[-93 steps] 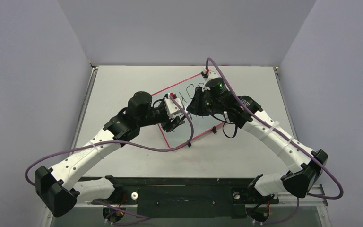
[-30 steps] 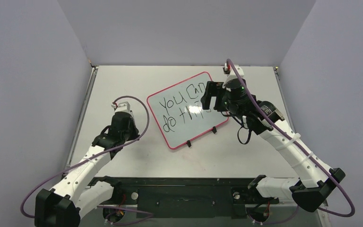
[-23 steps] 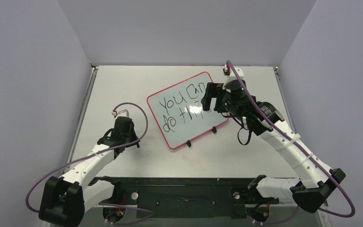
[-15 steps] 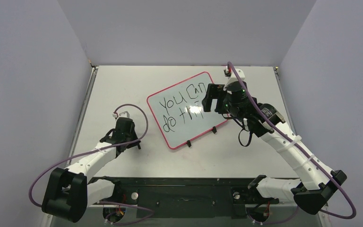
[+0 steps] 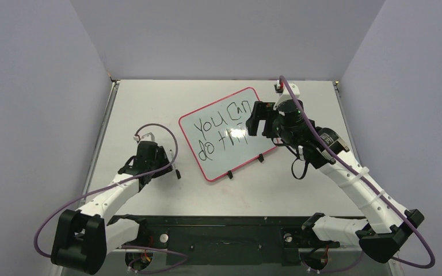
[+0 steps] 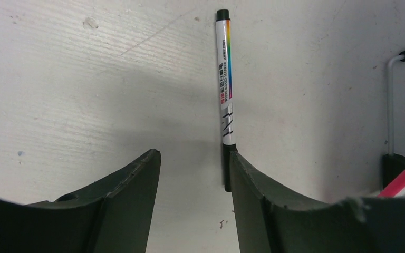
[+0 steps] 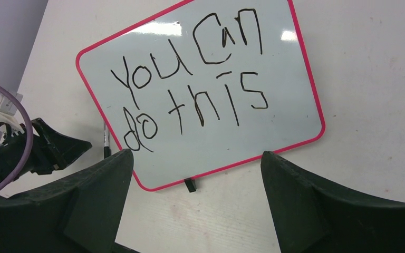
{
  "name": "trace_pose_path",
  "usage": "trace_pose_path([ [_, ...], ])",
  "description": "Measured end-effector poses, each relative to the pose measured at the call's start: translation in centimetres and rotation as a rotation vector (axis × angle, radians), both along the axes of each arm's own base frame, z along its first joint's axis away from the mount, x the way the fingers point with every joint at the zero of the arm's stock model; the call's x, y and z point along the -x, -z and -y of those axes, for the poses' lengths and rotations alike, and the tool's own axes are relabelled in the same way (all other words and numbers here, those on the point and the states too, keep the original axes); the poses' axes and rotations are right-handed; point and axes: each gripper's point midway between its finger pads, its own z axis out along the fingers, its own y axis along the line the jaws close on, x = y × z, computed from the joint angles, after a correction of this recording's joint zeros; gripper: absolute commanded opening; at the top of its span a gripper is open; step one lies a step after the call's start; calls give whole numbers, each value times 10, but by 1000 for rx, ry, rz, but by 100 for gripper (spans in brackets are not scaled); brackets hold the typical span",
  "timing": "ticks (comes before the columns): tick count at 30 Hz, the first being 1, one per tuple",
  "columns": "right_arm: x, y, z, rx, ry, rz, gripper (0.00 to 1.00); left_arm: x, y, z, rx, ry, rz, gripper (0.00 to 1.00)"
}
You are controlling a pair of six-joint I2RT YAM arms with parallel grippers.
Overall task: Write a sentence on the whiteboard
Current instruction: Reset both arms
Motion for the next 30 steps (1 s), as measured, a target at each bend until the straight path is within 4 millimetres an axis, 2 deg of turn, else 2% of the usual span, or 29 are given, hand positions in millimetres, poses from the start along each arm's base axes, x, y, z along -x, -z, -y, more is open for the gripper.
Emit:
trace_pose_path([
  [4, 2, -7, 2, -12, -4, 25, 88, -7, -21, -4, -9, 3, 50, 48],
  [9, 7, -16, 7, -36, -6, 73, 92, -27, -74, -9, -37, 28, 191, 49],
  [14, 11, -19, 12, -74, -1, 129, 95, -37, -126, -13, -76, 69, 343, 60],
  [19, 14, -22, 18, -115, 13, 189, 96, -40, -167, -14, -111, 109, 478, 79],
  [25, 17, -18, 24, -148, 33, 241, 97, -45, -192, -13, -123, 130, 584, 86],
  [30, 20, -2, 30, -146, 48, 242, 97, -45, -216, -7, -112, 165, 685, 87],
])
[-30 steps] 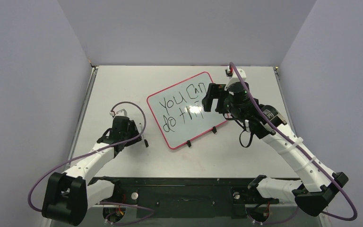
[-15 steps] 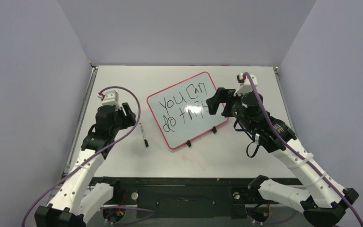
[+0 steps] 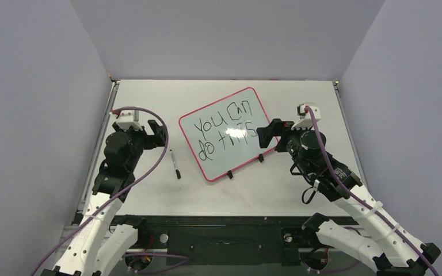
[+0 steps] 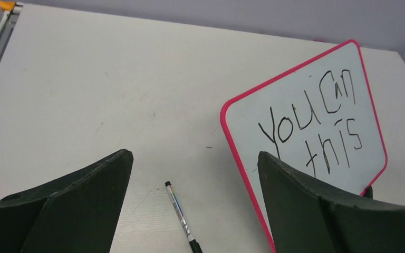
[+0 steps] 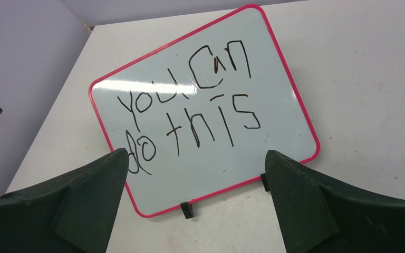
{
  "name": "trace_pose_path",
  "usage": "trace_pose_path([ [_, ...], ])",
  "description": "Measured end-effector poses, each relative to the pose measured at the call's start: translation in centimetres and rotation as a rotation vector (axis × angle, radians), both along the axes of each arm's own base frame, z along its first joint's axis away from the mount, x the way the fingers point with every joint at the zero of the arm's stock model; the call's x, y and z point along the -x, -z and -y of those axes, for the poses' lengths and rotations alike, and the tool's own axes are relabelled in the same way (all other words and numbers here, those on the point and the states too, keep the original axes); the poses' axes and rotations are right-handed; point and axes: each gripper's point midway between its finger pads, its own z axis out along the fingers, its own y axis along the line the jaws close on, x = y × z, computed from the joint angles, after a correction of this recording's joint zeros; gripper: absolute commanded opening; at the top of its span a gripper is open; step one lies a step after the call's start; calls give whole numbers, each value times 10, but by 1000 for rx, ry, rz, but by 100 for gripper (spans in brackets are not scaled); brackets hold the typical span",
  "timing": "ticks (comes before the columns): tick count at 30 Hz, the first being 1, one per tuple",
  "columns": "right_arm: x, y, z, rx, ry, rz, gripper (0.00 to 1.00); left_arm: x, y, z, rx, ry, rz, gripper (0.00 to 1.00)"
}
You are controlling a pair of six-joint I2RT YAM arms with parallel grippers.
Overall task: Write a sentence on the whiteboard
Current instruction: Reset both arms
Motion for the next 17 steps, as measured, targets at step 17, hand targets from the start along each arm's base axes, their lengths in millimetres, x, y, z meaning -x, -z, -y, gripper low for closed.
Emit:
trace_pose_path([
  [17, 13, 34, 30, -19, 108, -13, 98, 15, -42, 1, -73, 64, 258, 88],
])
